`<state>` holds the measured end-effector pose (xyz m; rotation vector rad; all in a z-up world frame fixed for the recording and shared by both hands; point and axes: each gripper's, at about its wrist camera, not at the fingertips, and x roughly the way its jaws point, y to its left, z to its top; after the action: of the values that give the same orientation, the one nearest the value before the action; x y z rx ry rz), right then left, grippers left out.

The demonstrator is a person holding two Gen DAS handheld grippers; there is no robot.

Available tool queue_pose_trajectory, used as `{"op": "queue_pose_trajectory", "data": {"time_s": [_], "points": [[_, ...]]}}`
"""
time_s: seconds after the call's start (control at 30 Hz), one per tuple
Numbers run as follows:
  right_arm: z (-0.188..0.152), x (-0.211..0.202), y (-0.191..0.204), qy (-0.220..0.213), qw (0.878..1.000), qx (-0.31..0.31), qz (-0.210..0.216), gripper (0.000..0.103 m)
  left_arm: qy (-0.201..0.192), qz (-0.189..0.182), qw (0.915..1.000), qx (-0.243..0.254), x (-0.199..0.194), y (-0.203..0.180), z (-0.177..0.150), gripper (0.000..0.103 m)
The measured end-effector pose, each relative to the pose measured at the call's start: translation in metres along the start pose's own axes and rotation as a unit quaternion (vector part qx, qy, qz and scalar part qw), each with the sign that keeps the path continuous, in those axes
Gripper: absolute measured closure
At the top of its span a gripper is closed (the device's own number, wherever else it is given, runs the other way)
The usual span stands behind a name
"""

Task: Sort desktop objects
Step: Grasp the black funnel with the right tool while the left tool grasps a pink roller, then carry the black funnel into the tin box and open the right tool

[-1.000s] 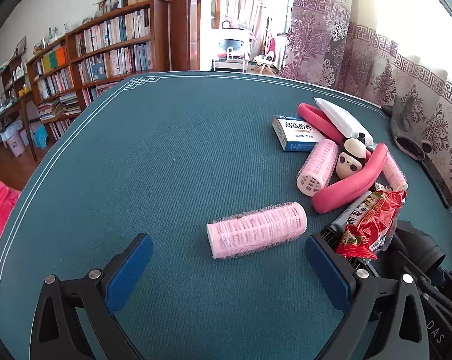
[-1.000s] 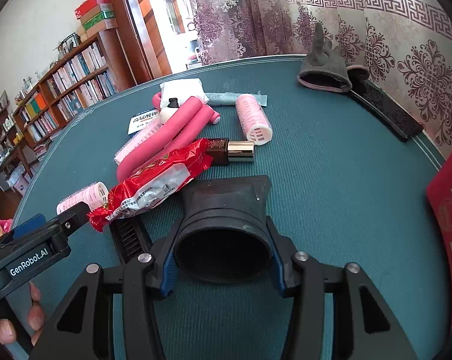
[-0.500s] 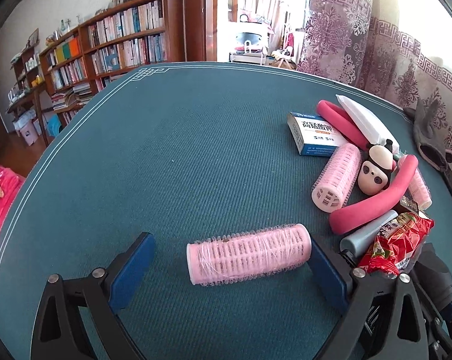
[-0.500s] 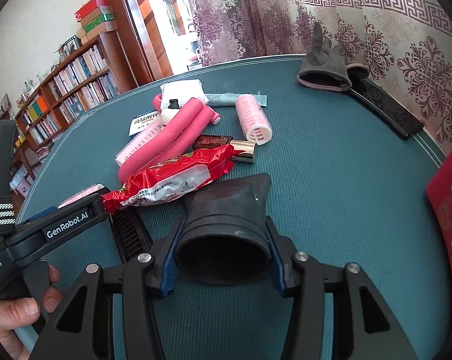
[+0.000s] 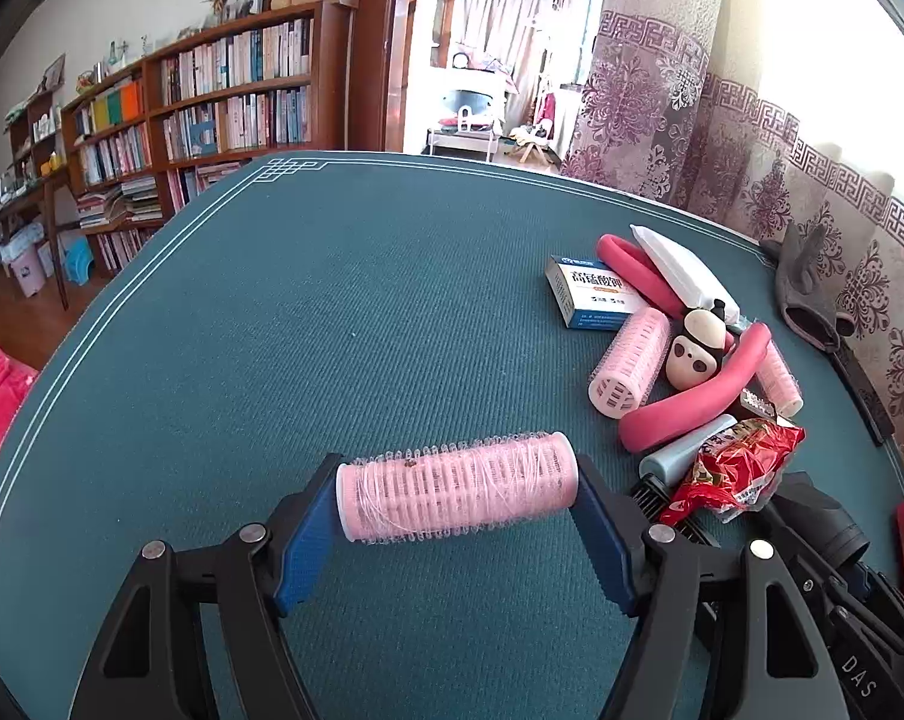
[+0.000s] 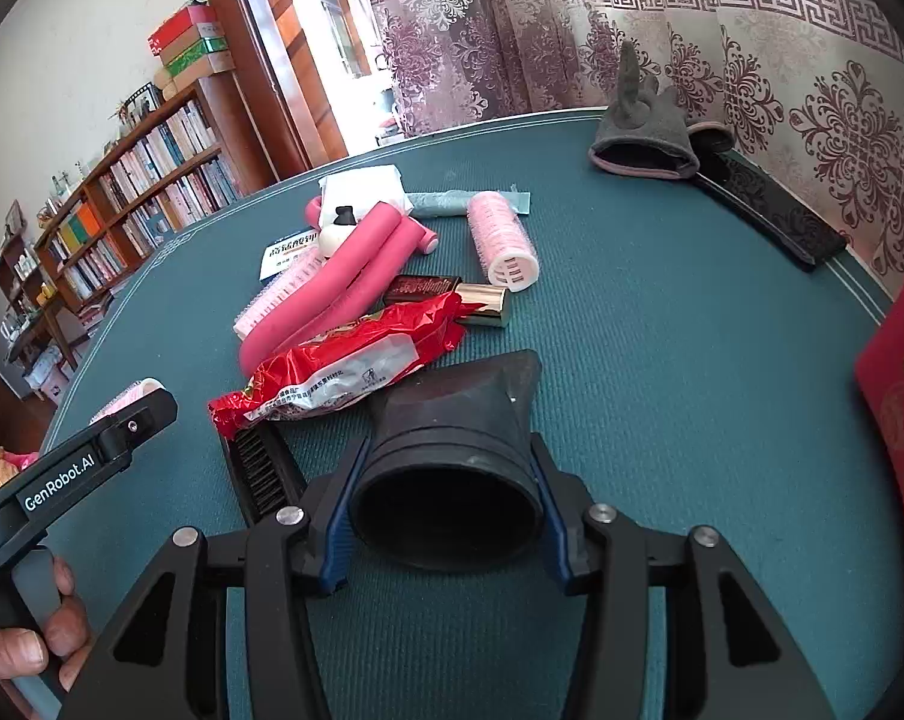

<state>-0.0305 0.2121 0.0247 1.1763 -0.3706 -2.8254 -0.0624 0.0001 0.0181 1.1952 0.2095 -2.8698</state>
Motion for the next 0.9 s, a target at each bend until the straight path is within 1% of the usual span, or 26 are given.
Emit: {"op": "queue_pose_trajectory", "data": {"time_s": [0.2, 0.37, 0.53, 0.67, 0.77, 0.9], "points": [[0.0, -0.003, -0.005, -0.008, 1.0, 0.012, 0.007, 0.05, 0.004, -0.012, 0.9999, 0.004, -0.001, -0.003, -0.001, 0.029], [0.0, -0.013, -0.006, -0.015, 1.0, 0.018, 0.007, 0.05, -0.001, -0.016, 0.9998, 0.007, -0.004, -0.003, 0.001, 0.029], [-0.007, -0.046, -0.007, -0.044, 0.999, 0.016, 0.01, 0.05, 0.0, -0.021, 0.9998, 0.003, -0.005, -0.003, 0.002, 0.029], [-0.017, -0.071, -0.016, -0.05, 0.998, 0.024, -0.001, 0.05, -0.002, -0.031, 0.9995, 0.008, -0.009, -0.008, 0.001, 0.029], [-0.02, -0.091, -0.028, -0.061, 0.997, 0.033, -0.019, 0.05, -0.008, -0.038, 0.9991, 0.013, -0.015, -0.013, 0.001, 0.029], [-0.022, -0.129, -0.05, -0.092, 0.993, 0.048, -0.052, 0.05, -0.013, -0.046, 0.9987, 0.02, -0.021, -0.018, 0.0, 0.029]]}}
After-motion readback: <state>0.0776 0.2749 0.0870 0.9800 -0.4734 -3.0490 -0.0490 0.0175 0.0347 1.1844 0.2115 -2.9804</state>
